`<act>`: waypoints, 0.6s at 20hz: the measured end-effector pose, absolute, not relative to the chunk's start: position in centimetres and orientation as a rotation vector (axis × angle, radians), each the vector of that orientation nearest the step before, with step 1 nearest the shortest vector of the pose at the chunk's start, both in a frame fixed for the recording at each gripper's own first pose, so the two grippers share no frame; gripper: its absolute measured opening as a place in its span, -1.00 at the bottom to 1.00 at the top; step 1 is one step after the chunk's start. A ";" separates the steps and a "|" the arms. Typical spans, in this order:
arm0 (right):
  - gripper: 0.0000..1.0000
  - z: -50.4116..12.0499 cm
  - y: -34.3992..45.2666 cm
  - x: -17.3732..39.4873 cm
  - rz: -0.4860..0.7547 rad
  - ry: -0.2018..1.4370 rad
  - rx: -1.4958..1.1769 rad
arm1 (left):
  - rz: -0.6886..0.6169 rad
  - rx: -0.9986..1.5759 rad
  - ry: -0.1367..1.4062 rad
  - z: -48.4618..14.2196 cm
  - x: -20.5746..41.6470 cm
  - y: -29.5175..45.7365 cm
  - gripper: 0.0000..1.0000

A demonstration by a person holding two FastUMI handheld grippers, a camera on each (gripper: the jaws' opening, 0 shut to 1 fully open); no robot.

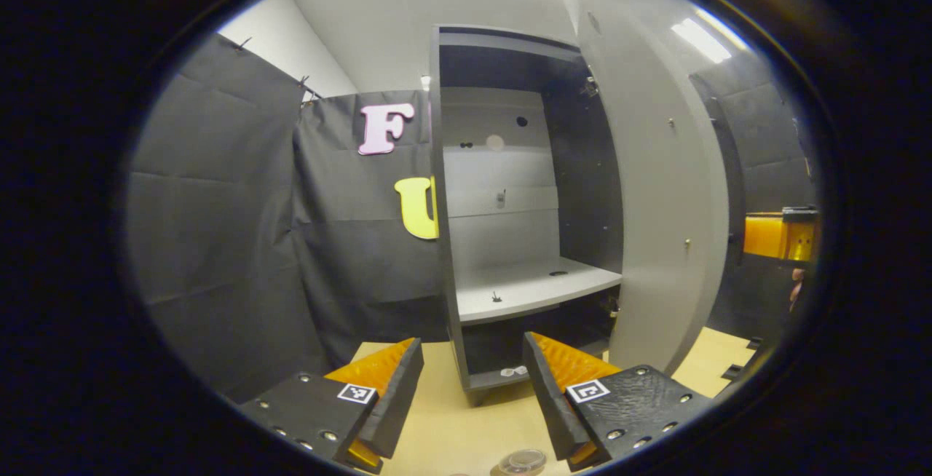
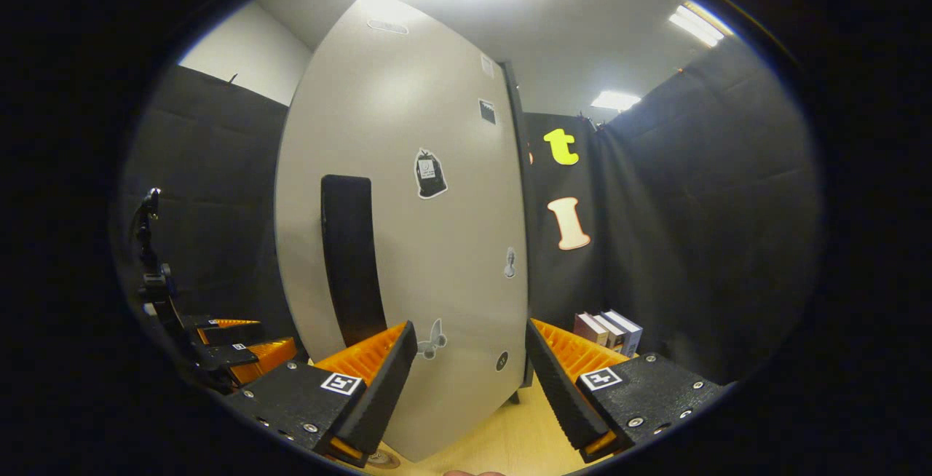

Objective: Open the cabinet door with the right hand, grasp the bottle in the cabinet with the left hand and place it on the coaster, then close the cabinet door with the right hand.

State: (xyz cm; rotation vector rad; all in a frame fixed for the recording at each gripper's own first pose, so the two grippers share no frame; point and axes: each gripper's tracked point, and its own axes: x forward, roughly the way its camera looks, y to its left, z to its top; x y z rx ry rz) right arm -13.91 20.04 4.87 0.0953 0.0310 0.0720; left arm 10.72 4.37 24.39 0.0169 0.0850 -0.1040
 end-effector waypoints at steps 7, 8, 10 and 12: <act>0.87 5.8 20.8 -9.6 0.110 0.026 0.064 | -0.050 0.025 0.014 28.2 11.3 4.2 0.69; 0.88 5.9 20.6 -9.1 0.091 0.019 0.060 | -0.051 0.020 0.007 28.6 11.3 3.7 0.69; 0.89 6.0 20.5 -8.5 0.090 0.015 0.070 | -0.040 0.019 -0.011 29.7 11.1 3.3 0.67; 0.89 6.3 20.1 -8.0 0.085 0.007 0.072 | -0.032 0.011 -0.018 30.2 10.7 2.5 0.62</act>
